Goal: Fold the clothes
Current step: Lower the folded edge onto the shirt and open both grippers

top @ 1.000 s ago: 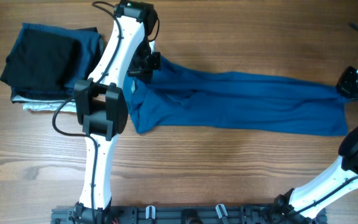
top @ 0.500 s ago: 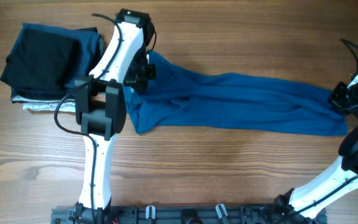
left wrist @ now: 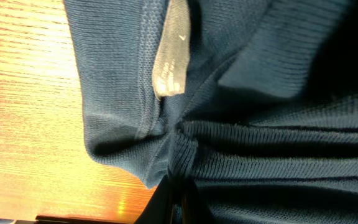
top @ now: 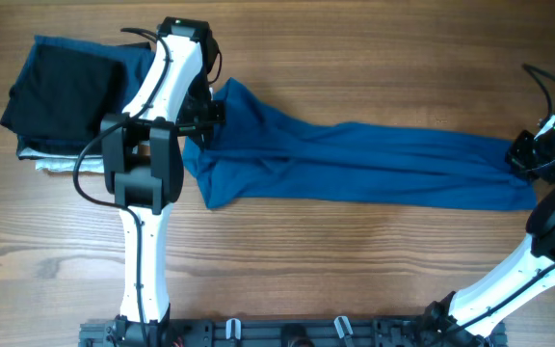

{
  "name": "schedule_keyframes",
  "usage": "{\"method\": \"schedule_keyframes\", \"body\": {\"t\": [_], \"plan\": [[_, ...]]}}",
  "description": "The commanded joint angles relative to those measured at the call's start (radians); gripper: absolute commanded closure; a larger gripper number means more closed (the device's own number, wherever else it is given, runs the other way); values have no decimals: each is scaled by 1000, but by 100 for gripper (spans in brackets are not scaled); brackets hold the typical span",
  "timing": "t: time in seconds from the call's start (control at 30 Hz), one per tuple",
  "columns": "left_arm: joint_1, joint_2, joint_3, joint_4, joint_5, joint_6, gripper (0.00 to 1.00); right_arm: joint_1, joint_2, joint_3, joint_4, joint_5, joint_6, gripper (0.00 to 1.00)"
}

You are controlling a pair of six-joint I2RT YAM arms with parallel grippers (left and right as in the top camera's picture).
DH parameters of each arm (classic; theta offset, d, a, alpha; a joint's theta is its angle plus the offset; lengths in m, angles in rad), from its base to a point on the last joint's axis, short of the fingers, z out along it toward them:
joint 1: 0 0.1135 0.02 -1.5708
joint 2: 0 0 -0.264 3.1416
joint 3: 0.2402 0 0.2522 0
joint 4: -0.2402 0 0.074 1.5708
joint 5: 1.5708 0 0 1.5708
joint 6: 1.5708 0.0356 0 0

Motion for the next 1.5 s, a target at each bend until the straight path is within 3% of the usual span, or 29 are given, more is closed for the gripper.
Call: {"method": "schedule_keyframes", "body": {"t": [0.0, 0.03, 0.1, 0.23, 0.37, 0.43, 0.47, 0.5, 0.53, 0.67, 0.8, 1.07, 1.2, 1.3, 1.47], "plan": [[-6, -37, -6, -11, -8, -16, 95, -1, 24, 12, -38, 39, 14, 94], [-6, -37, -6, -14, 5, -15, 86, -1, 24, 23, -53, 39, 14, 92], [-6, -37, -6, -22, 29, 12, 67, 0, 21, 71, -98, 38, 13, 71], [-3, -54, 53, -21, 35, 18, 63, 0, 8, 209, -202, 34, 10, 31], [-6, -112, 197, -13, 50, 17, 61, 13, -12, 321, -296, -109, -63, 28], [-6, -136, 257, 10, 80, 17, 50, 31, -23, 333, -319, -166, -72, 34], [-6, -144, 266, 26, 89, 17, 52, 41, -24, 332, -331, -188, -72, 46], [-6, -146, 266, 37, 89, 17, 73, 53, -23, 322, -342, -191, -68, 65], [-6, -144, 264, 36, 95, 16, 96, 65, -23, 306, -344, -191, -67, 96], [-14, -110, 222, 79, 133, 17, 96, 92, -23, 197, -307, -114, -52, 96], [-43, -103, 102, 246, 132, 42, 96, 89, -21, 75, -143, -70, -31, 96], [-98, -101, -64, 338, 124, 63, 96, 89, -21, 25, -284, 100, 166, 96], [-94, -100, -65, 342, 124, 63, 96, 88, -21, -91, -225, 136, 250, 96], [-93, -100, -64, 349, 124, 64, 96, 89, -21, -164, -162, 131, 262, 96], [-93, -166, -62, 345, 121, 63, 96, 89, -134, -87, -223, 106, 270, 96]]}}
